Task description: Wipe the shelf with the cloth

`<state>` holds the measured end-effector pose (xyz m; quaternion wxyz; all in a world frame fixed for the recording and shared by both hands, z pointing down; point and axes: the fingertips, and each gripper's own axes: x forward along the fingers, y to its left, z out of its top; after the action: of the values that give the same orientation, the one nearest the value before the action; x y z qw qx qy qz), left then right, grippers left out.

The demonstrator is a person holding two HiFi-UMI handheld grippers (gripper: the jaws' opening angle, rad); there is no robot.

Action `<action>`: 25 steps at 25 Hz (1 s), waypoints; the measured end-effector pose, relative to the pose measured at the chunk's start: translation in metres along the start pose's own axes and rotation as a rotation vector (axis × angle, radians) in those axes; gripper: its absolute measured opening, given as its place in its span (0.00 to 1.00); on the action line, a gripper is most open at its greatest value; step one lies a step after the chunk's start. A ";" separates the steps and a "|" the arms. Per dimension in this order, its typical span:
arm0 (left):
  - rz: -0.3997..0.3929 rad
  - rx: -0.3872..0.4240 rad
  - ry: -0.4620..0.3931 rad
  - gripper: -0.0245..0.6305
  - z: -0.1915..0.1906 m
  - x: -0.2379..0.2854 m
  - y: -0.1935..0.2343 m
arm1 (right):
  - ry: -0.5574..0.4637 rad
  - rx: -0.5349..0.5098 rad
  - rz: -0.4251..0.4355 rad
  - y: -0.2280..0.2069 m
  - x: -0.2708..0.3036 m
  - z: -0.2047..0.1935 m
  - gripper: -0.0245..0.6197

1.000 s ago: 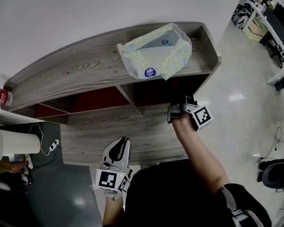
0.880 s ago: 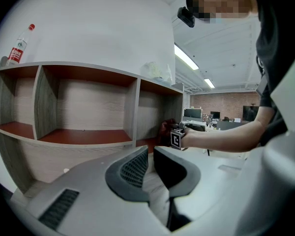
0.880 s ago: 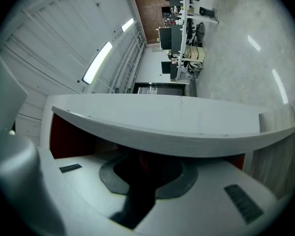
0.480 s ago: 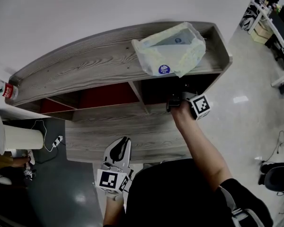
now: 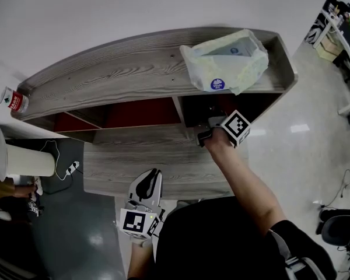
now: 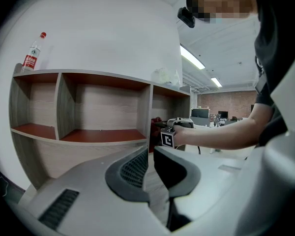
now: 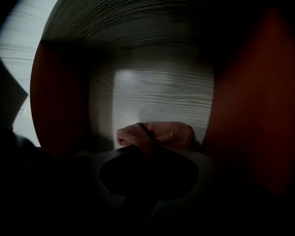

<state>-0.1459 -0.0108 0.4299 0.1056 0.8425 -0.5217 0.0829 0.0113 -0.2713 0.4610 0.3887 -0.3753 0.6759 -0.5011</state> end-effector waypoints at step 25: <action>-0.163 0.015 -0.005 0.10 0.004 0.040 -0.045 | -0.049 -0.205 -0.032 0.023 -0.123 0.070 0.11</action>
<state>-0.0878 -0.0272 0.4316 0.1044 0.8832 -0.4510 0.0756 0.1231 -0.1830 0.4434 0.3565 -0.4361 0.7079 -0.4261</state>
